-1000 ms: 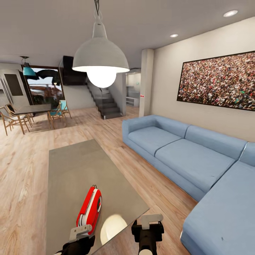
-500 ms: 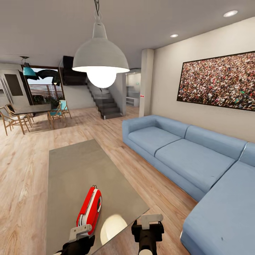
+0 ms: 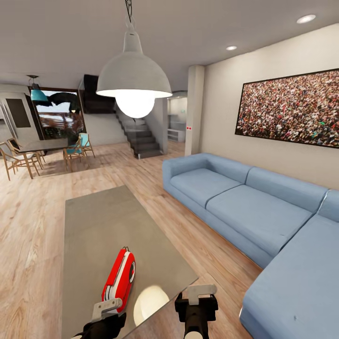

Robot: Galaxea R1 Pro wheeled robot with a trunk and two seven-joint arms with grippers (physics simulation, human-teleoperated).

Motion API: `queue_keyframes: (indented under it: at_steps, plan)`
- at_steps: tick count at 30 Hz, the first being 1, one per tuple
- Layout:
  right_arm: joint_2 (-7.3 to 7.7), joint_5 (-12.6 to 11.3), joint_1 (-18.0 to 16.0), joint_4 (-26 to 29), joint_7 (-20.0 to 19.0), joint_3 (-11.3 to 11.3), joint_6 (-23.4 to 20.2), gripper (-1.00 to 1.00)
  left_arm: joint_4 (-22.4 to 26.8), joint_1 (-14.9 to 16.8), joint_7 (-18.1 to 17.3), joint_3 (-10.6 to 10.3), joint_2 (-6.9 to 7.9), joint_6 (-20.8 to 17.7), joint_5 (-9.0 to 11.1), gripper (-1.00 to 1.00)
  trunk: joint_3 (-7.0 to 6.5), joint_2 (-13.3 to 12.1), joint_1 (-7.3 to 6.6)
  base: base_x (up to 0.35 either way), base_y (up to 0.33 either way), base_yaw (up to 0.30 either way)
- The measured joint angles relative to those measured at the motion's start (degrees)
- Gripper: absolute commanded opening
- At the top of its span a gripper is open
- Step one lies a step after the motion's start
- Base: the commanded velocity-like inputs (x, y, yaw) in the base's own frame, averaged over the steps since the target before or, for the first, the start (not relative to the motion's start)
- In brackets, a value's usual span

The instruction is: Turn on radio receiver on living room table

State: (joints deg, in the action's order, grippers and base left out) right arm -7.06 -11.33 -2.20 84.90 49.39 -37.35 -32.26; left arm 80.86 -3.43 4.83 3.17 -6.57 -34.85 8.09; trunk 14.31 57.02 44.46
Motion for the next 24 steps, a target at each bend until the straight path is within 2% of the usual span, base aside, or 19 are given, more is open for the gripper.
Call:
queue_keyframes:
  at_steps: [6, 24]
  plan:
    - [-0.02, 0.0, 0.0, 0.0, 0.0, 0.0, 0.0, 1.0, 0.0, 0.0, 0.0, 0.0, -0.01, 0.0, 0.0, 1.0, -1.08, -2.4, -1.32, 0.0, 0.0, 0.0]
    - [-0.05, 0.0, 0.0, 0.0, -0.1, -0.6, 0.2, 1.0, 0.0, 0.0, 0.0, 0.0, 0.06, 0.0, 0.0, 1.0, -1.01, -2.4, -1.32, 0.0, 0.0, 0.0]
